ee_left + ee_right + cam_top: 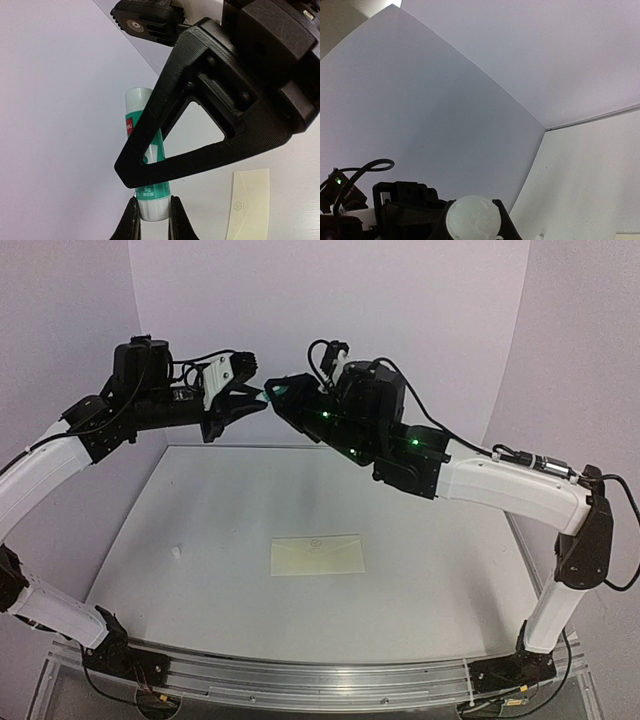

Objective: Place the letter into the envelope and seal it

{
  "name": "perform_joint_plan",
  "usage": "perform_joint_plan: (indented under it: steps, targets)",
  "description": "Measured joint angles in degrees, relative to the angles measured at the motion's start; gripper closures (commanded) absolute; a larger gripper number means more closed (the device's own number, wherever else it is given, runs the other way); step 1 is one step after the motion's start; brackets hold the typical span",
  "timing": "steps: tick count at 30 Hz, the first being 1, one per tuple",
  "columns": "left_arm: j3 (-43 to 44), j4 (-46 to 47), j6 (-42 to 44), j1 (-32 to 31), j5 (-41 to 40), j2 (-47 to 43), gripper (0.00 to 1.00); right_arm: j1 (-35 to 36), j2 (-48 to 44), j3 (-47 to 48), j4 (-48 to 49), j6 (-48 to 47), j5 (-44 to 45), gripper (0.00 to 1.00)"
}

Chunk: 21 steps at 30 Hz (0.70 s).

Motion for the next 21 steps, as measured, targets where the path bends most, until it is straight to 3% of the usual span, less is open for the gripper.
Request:
perform_joint_plan:
  steps: [6, 12, 21]
  targets:
    - [6.9, -7.5, -9.3, 2.0, 6.0, 2.4, 1.0, -2.0, -0.3, -0.6, 3.9, -11.1, -9.6, 1.0]
    - [13.7, -12.1, -22.9, 6.7, 28.1, 6.2, 1.0, -4.1, -3.5, -1.9, 5.3, -27.9, -25.3, 1.0]
    - [14.5, -4.3, -38.7, 6.5, 55.7, 7.4, 1.0, -4.1, -7.0, 0.2, 3.1, -41.3, -47.6, 1.0]
